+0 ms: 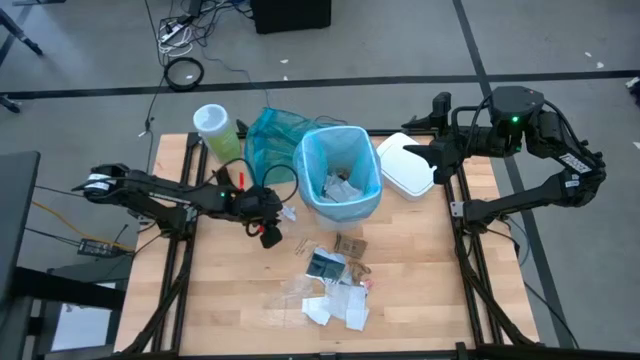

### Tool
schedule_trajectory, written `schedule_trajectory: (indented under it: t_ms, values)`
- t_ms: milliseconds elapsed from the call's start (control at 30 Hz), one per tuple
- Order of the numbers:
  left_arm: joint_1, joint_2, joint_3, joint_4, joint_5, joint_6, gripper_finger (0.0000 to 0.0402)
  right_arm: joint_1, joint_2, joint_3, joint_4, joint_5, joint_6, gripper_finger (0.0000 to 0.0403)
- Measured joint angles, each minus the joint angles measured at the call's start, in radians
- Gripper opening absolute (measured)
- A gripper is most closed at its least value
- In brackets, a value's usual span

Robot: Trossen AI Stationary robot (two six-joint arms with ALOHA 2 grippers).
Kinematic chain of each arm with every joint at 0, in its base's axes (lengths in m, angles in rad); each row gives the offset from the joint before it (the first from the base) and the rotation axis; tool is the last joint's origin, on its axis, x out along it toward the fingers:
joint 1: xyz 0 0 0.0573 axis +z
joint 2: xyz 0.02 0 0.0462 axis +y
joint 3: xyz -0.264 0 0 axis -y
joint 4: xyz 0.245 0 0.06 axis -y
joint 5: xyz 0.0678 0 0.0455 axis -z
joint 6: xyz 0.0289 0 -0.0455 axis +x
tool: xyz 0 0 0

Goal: Place trash/remove bag and relplace
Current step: Put the clear plastic into the white trash bin

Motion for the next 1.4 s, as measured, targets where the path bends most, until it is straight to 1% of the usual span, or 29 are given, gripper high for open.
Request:
schedule_trajectory:
  t_ms: [300, 467, 633, 700, 767, 867, 900, 1033, 1133, 1200, 1333, 1400]
  values:
    - [0.0, 0.079, -0.091, 0.155, -0.005, -0.032, 0.0091, 0.0, 0.0, 0.0, 0.0, 0.0, 0.0, 0.0221]
    - [0.0, 0.104, -0.147, 0.28, -0.025, -0.069, 0.0091, 0.0, 0.0, 0.0, -0.001, 0.0, 0.001, 0.0223]
    - [0.0, 0.147, -0.199, 0.369, -0.038, -0.099, 0.009, 0.0, 0.0, 0.0, -0.001, -0.002, 0.003, 0.0221]
    - [0.0, 0.168, -0.217, 0.413, -0.026, -0.107, 0.0086, 0.0, 0.0, 0.0, -0.002, -0.009, 0.004, 0.0222]
    - [0.001, 0.185, -0.221, 0.442, 0.0, -0.13, 0.007, 0.0, 0.0, 0.0, 0.001, -0.01, 0.004, 0.0222]
    - [0.002, 0.195, -0.212, 0.442, 0.076, -0.154, 0.002, 0.0, 0.0, 0.0, 0.001, -0.01, 0.005, 0.0219]
    - [0.0, 0.191, -0.206, 0.441, 0.101, -0.159, 0.0011, 0.0, 0.0, 0.0, 0.0, -0.01, 0.005, 0.0217]
    - [-0.001, 0.167, -0.174, 0.395, 0.148, -0.174, 0.0004, 0.0, 0.0, 0.0, 0.001, -0.01, 0.005, 0.0216]
    - [-0.001, 0.131, -0.121, 0.382, 0.178, -0.201, 0.0004, 0.0, 0.0, 0.0, -0.001, -0.01, 0.005, 0.0216]
    - [-0.004, 0.105, -0.084, 0.358, 0.219, -0.208, 0.0003, 0.0, 0.0, 0.0, -0.001, -0.01, 0.005, 0.0216]
    - [-0.021, 0.04, 0.016, 0.257, 0.273, -0.209, 0.0002, 0.0, 0.0, 0.0, -0.002, -0.01, 0.004, 0.0216]
    - [-0.027, 0.002, 0.078, 0.158, 0.311, -0.203, 0.0002, 0.0, 0.0, 0.0, -0.002, -0.01, 0.002, 0.0215]
